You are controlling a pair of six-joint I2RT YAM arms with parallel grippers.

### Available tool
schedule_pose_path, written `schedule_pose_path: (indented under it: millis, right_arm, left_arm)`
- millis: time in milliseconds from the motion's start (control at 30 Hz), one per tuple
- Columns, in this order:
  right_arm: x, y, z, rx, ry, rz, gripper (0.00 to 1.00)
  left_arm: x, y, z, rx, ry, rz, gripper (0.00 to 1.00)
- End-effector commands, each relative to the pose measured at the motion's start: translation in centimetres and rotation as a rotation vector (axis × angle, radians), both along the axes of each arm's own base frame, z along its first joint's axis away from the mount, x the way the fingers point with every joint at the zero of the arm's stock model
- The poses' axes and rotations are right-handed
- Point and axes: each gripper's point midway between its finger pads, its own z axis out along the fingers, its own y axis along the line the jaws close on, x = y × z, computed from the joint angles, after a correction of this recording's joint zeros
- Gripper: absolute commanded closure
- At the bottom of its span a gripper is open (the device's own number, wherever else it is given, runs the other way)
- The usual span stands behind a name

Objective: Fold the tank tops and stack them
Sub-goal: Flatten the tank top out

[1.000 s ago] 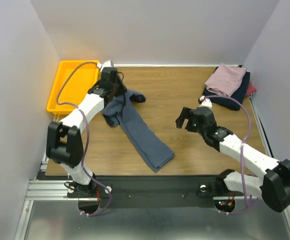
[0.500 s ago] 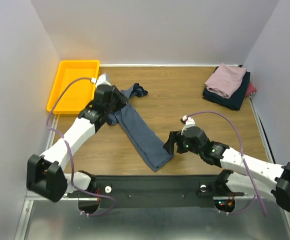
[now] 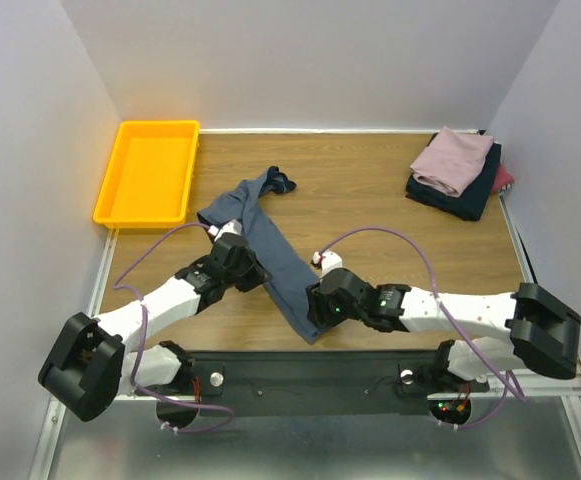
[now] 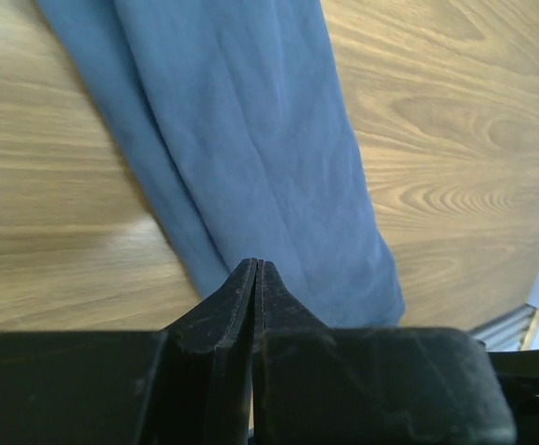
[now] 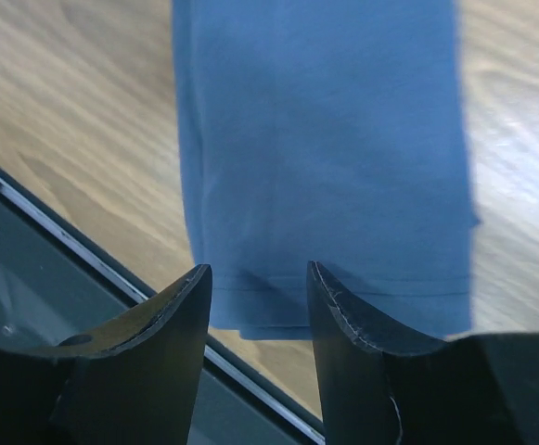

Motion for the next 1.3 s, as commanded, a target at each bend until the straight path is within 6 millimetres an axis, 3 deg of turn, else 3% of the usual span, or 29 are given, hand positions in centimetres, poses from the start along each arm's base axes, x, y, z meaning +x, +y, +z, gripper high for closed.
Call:
schedule_pose_path:
  millis: [0, 167, 400, 633, 800, 933, 1033, 1267]
  right_arm:
    - [-0.3, 1.8, 0.8, -0.018, -0.034, 0.036, 0.49]
    - [0.0, 1.8, -0.6, -0.096, -0.032, 0.025, 0.48]
    - [0.5, 1.3, -1.5, -0.158, -0.033, -0.003, 0.50]
    - [1.0, 1.4, -1.2, -0.161, -0.045, -0.029, 0.87]
    - [2.2, 0.9, 0.7, -0.163, -0.097, -0.094, 0.95]
    - [3.5, 0.8, 4.7, -0.115, -0.161, -0.153, 0.96]
    - [4.6, 0.3, 6.4, -0.122, -0.197, -0.194, 0.95]
    - [7.7, -1.9, 7.3, -0.211, -0.263, -0.313, 0.95]
  left_arm:
    - [-0.8, -2.0, 0.6, -0.100, -0.017, -0.028, 0.87]
    - [-2.6, -2.9, -1.2, -0.116, 0.034, -0.069, 0.84]
    - [-3.4, -3.3, -2.2, -0.116, 0.056, -0.087, 0.80]
    - [-3.7, -3.5, -2.2, -0.118, 0.046, -0.117, 0.72]
    - [-4.1, -3.4, -2.4, -0.120, 0.045, -0.139, 0.72]
    - [-4.8, -3.5, -2.7, -0.115, 0.048, -0.179, 0.76]
    - [-5.1, -3.6, -2.9, -0.108, 0.045, -0.202, 0.77]
    - [-5.7, -5.0, -2.4, -0.124, 0.011, -0.284, 0.62]
